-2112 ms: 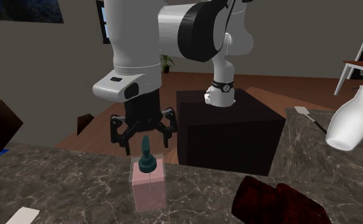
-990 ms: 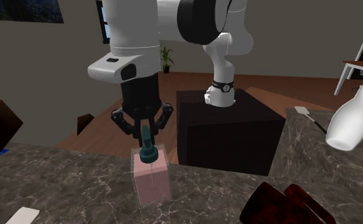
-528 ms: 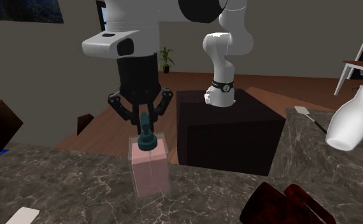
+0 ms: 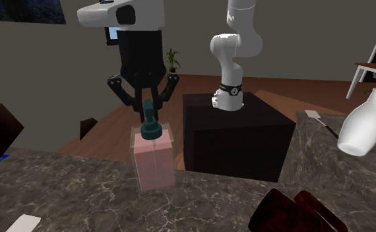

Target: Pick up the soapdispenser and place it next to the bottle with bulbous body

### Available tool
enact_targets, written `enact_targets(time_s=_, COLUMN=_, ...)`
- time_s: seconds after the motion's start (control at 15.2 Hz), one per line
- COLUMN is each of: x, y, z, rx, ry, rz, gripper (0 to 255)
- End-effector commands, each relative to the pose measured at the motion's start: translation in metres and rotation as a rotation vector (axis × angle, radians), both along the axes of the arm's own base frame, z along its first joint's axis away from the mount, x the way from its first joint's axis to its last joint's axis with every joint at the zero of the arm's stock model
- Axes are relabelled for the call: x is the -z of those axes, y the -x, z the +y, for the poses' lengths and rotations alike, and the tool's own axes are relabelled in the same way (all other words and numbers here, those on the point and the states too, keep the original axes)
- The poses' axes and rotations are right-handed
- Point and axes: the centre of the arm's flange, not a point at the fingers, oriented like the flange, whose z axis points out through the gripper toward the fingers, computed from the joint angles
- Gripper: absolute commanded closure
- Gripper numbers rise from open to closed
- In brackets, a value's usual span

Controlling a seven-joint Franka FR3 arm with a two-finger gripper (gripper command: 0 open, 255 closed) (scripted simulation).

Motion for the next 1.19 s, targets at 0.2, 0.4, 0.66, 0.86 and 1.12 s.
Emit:
enact_targets(time_s=0.2, x=-0.027, y=0.0, z=-0.001, rx=0.0, ry=0.0, rz=0.0, gripper=255)
enact_targets(time_s=0.4, x=-0.043, y=0.0, z=-0.001, rx=0.0, ry=0.0, rz=0.0, gripper=255)
enact_targets(time_s=0.66, x=-0.064, y=0.0, z=-0.001, rx=0.0, ry=0.0, rz=0.0, gripper=255)
enact_targets(time_s=0.86, x=-0.08, y=0.0, z=-0.001, rx=0.0, ry=0.0, rz=0.0, gripper=255)
enact_targets(time_s=1.12, x=-0.101, y=0.0, z=-0.001, rx=0.0, ry=0.0, rz=0.0, gripper=255)
